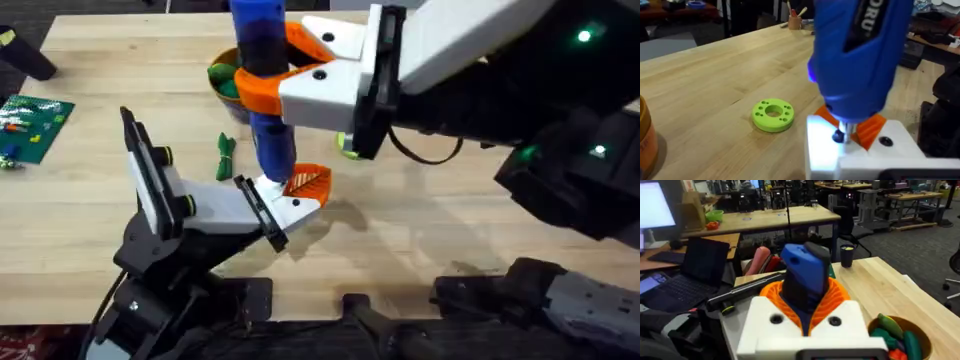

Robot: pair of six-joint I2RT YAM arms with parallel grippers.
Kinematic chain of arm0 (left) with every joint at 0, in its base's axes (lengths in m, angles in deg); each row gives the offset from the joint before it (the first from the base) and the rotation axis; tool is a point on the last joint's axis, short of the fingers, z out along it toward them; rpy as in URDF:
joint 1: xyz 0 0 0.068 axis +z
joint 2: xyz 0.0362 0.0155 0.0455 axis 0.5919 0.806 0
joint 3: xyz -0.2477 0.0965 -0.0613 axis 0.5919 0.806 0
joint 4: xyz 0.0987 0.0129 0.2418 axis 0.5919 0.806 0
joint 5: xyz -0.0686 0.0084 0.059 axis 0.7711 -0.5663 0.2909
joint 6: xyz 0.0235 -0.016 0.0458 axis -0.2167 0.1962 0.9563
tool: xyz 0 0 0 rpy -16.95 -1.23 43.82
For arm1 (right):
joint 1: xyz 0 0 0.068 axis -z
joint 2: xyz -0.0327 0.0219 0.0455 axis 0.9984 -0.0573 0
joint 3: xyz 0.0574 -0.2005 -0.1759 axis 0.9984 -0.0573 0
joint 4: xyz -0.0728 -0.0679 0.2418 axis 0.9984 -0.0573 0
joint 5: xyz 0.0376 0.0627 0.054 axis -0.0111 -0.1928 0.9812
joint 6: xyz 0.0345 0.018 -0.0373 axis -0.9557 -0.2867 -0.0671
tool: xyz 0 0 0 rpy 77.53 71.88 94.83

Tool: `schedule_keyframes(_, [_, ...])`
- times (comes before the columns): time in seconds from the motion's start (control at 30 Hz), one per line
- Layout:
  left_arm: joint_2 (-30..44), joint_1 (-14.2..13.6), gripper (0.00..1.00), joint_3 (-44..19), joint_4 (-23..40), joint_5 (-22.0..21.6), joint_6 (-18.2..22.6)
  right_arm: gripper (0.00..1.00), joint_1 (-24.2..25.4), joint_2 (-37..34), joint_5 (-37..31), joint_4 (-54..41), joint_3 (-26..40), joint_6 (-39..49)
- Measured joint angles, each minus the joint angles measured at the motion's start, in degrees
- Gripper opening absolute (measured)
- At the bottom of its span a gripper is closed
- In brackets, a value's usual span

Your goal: Pick up the gripper from the table and insert it into the empty holder that is missing its gripper. Then pick up a screw, insert it into the mounting hole, and use the screwdriver to tighten it. Finally, clean up the table by picking up the vegetable and placing it into the bucket.

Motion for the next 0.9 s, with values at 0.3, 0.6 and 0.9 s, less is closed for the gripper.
schedule_keyframes(0.3, [0.0,0.0,0.007,0.0,0.0,0.0,0.0,0.05,0.0,0.0,0.5,1.1,0.9,0.2])
schedule_keyframes(0.6, [0.0,0.0,0.007,0.0,0.0,0.0,0.0,0.05,0.0,0.0,1.3,-1.0,1.4,0.3])
schedule_keyframes(0.9, [0.0,0.0,0.007,0.0,0.0,0.0,0.0,0.05,0.3,0.0,1.5,-2.7,1.4,2.5])
